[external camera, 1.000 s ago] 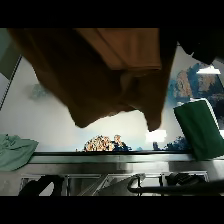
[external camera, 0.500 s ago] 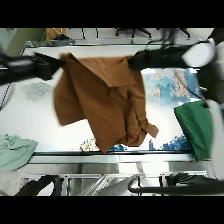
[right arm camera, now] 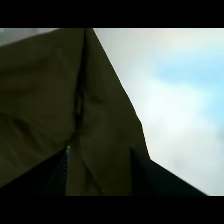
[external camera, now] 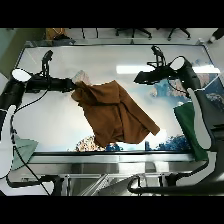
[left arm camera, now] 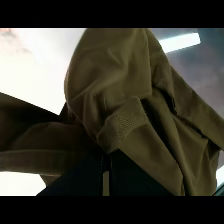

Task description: Fold the shirts.

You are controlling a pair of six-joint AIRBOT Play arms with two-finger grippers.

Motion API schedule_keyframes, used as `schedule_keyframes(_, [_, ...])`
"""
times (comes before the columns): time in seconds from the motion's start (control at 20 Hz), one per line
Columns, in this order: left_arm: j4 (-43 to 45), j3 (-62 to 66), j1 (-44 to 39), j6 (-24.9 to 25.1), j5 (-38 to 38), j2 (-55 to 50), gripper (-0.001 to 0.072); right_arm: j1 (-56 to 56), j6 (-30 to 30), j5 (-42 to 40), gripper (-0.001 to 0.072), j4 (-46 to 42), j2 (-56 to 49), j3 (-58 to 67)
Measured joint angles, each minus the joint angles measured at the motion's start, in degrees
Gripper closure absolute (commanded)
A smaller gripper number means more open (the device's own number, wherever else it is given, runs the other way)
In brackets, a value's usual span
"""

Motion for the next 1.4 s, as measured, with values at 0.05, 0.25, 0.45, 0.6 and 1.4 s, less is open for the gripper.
schedule_keyframes(0.05, [0.0,0.0,0.6,-0.1,-0.2,-1.1,0.0695,-1.9,0.0,3.2,0.0417,0.2,0.9,-0.2])
schedule_keyframes(0.25, [0.0,-0.1,3.3,-0.1,-2.8,-4.2,0.0695,-7.6,3.4,12.9,0.0406,-1.6,8.3,-6.7])
schedule_keyframes(0.45, [0.0,-0.1,6.5,-0.1,-5.7,-5.1,0.0695,-9.6,7.9,15.7,0.0069,-3.0,22.8,-25.6])
schedule_keyframes(0.6, [0.1,-0.1,8.5,-0.2,-7.2,-5.3,0.0695,-10.0,10.9,12.7,0.0069,-2.8,34.9,-44.5])
schedule_keyframes(1.4, [0.0,-0.1,9.4,-0.2,-8.7,-5.4,0.0695,-4.1,-1.2,-12.4,0.0334,19.2,37.6,-79.7])
